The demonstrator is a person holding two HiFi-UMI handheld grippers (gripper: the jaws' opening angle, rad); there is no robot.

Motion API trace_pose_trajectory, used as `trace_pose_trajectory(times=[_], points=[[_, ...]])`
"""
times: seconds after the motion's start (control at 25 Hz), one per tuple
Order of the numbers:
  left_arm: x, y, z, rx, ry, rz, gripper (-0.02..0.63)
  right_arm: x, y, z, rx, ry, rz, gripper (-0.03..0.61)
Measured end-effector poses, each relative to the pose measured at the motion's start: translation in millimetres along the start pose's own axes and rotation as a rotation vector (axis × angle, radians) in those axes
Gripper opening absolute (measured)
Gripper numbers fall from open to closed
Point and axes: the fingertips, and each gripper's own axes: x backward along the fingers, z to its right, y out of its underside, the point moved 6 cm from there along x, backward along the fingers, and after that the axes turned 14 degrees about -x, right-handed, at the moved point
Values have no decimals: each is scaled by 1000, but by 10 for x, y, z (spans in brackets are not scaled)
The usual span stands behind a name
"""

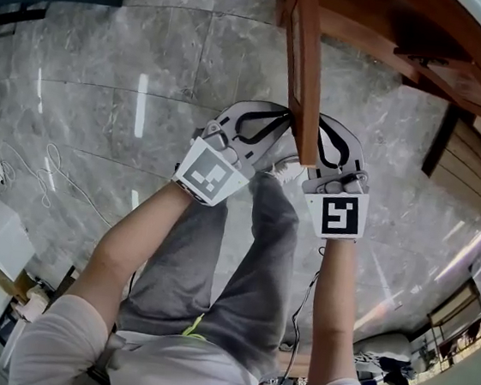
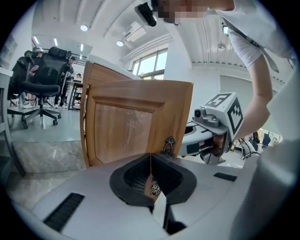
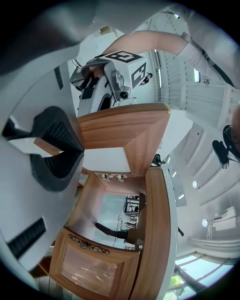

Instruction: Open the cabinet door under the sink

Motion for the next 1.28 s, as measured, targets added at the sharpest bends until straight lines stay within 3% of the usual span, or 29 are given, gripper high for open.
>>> trace_pose_trajectory(times=[0.36,0.56,0.64,1.28], points=[[293,-104,-274,54,-117,-25,18,-89,-220,-308,21,-98,-45,31],[596,-125,-614,84,-266,-71,18,-120,-418,-369,3,-77,-52,31],[697,-156,-699,84,-291,-86,18,-118,-519,-387,-5,-78,-42,31],[843,-563,-781,80,-255,-81,18,-145,-1004,-473,-25,-66,-54,31]])
